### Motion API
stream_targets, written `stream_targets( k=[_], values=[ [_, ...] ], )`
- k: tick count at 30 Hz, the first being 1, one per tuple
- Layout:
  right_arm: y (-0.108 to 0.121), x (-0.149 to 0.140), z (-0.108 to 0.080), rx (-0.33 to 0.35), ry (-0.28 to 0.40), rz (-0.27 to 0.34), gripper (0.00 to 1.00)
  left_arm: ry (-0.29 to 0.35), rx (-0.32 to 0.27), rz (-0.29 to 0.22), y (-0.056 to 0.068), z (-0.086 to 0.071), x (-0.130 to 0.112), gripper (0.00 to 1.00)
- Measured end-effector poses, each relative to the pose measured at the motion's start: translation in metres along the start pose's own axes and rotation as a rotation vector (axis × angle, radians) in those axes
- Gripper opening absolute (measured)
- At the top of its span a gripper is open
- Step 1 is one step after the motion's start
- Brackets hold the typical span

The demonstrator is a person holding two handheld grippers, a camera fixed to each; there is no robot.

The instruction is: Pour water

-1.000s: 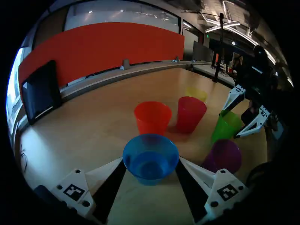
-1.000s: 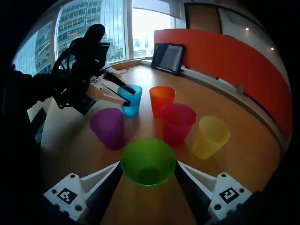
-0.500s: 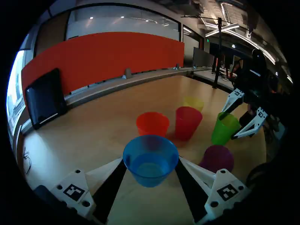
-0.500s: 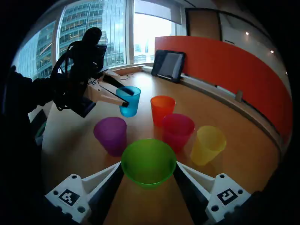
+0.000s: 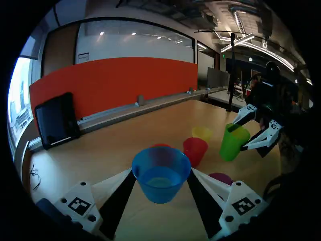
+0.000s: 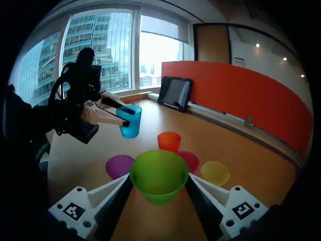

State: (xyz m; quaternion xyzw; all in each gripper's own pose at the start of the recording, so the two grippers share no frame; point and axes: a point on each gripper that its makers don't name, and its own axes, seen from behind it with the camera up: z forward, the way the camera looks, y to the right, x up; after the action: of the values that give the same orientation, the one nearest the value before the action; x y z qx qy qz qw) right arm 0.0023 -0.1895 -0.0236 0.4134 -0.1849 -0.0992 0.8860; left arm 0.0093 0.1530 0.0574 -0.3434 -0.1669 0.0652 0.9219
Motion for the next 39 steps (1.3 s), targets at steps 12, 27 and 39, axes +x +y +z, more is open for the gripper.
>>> stream_targets(
  k=[12, 27, 39],
  values=[
    [0.001, 0.056, -0.004, -0.026, 0.149, -0.014, 0.91, 0.113, 0.015, 0.009, 0.008, -0.029, 0.039, 0.86],
    [0.005, 0.109, -0.001, -0.034, 0.278, -0.024, 0.91, 0.219, 0.021, 0.003, 0.012, -0.055, 0.072, 0.86],
    [0.006, 0.134, -0.007, -0.037, 0.325, -0.045, 0.91, 0.274, 0.021, 0.021, 0.017, -0.066, 0.090, 0.86]
  ],
)
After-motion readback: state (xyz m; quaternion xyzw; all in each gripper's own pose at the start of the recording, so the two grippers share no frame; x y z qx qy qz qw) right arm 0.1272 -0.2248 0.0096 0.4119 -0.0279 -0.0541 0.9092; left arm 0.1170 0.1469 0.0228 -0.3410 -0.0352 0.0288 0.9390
